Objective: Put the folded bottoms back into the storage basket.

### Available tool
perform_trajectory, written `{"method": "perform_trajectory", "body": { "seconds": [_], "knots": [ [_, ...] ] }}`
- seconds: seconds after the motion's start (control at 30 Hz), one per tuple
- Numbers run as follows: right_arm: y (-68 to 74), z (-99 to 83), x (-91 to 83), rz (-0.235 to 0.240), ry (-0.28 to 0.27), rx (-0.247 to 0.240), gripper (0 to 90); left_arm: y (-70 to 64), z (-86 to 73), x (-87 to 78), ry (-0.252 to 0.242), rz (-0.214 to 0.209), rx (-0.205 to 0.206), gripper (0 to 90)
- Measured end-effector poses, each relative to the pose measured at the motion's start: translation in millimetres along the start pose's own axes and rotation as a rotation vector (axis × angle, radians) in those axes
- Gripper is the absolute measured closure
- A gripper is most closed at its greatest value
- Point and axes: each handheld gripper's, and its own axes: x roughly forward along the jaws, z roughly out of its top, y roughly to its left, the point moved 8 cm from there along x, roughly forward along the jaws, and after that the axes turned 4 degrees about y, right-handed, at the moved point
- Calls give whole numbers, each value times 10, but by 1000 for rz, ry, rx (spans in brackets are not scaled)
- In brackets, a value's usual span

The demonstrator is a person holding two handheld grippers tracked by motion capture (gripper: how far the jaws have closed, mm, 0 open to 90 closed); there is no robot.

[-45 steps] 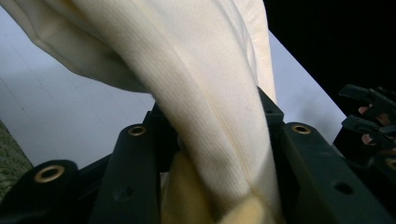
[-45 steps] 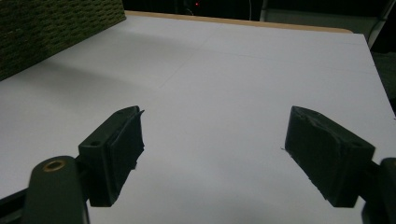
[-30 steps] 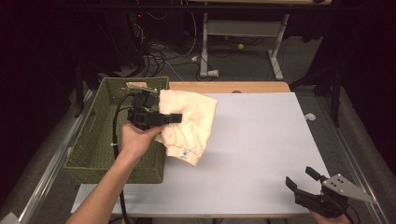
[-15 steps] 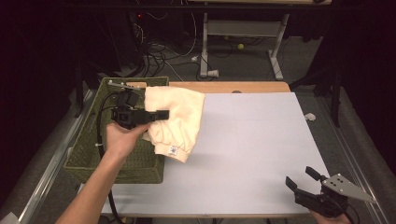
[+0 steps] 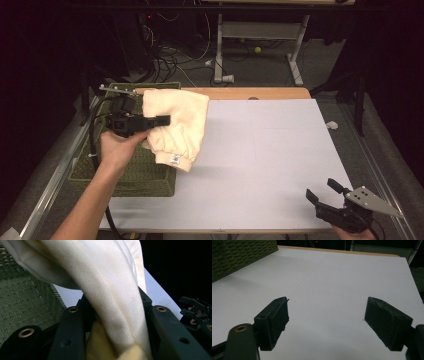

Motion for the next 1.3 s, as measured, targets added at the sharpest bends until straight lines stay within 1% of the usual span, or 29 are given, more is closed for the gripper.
{"method": "perform_trajectory", "body": {
  "seconds": [0.47, 0.6, 0.63, 0.83, 0.93, 1.07, 1.17, 1.3],
  "knots": [
    [-4, -1, 13, -2, 4, -2, 203, 276, -75, -288, -47, 61, -37, 599],
    [6, 2, 9, -3, 3, -4, 203, 359, -114, -344, -55, 84, -45, 599],
    [6, 2, 9, -3, 3, -3, 203, 359, -114, -344, -55, 84, -45, 598],
    [11, 1, 19, -3, 6, -5, 203, 509, -158, -435, -72, 124, -65, 598],
    [7, 2, 16, -5, 4, -3, 203, 592, -175, -465, -75, 140, -80, 598],
    [7, 1, 20, -5, 6, -4, 203, 704, -200, -483, -74, 175, -92, 598],
    [6, 1, 20, -5, 6, -3, 203, 791, -219, -475, -74, 190, -110, 598],
    [6, 1, 20, -4, 6, -3, 203, 891, -234, -457, -78, 211, -124, 598]
  ]
}}
